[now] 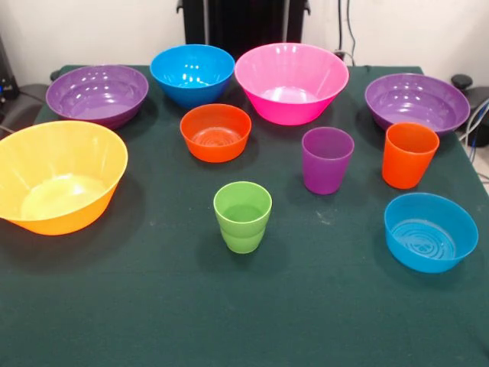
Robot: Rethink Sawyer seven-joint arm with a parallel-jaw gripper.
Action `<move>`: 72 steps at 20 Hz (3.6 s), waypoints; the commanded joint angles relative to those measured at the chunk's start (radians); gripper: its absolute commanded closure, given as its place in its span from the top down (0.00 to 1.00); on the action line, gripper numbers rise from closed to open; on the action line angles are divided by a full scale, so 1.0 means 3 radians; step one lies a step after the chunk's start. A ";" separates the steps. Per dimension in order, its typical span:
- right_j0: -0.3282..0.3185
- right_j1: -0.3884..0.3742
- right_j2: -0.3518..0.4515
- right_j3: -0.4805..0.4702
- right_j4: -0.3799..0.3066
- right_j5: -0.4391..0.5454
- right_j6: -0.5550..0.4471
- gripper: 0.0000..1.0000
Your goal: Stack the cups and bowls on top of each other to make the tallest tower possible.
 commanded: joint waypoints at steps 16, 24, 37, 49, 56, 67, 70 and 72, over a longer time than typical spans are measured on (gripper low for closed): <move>-0.0617 0.0021 0.0480 0.0351 -0.0135 -0.0092 -0.0404 1.00; -0.0993 0.0050 0.0715 0.0428 -0.0210 -0.0194 -0.0622 1.00; -0.1294 0.0652 0.0805 0.0541 -0.1024 -0.0966 -0.0116 1.00; -0.1180 0.0969 0.0681 0.0443 -0.1386 -0.1293 0.0197 1.00; -0.1086 0.1203 0.0548 0.0378 -0.1529 -0.1497 0.0308 1.00; -0.1049 0.1053 0.0591 0.0311 -0.1708 -0.1472 0.0188 1.00; -0.1070 0.0944 0.0695 0.0333 -0.1681 -0.1382 0.0157 1.00; -0.1067 0.0954 0.0730 0.0256 -0.1680 -0.1301 0.0104 1.00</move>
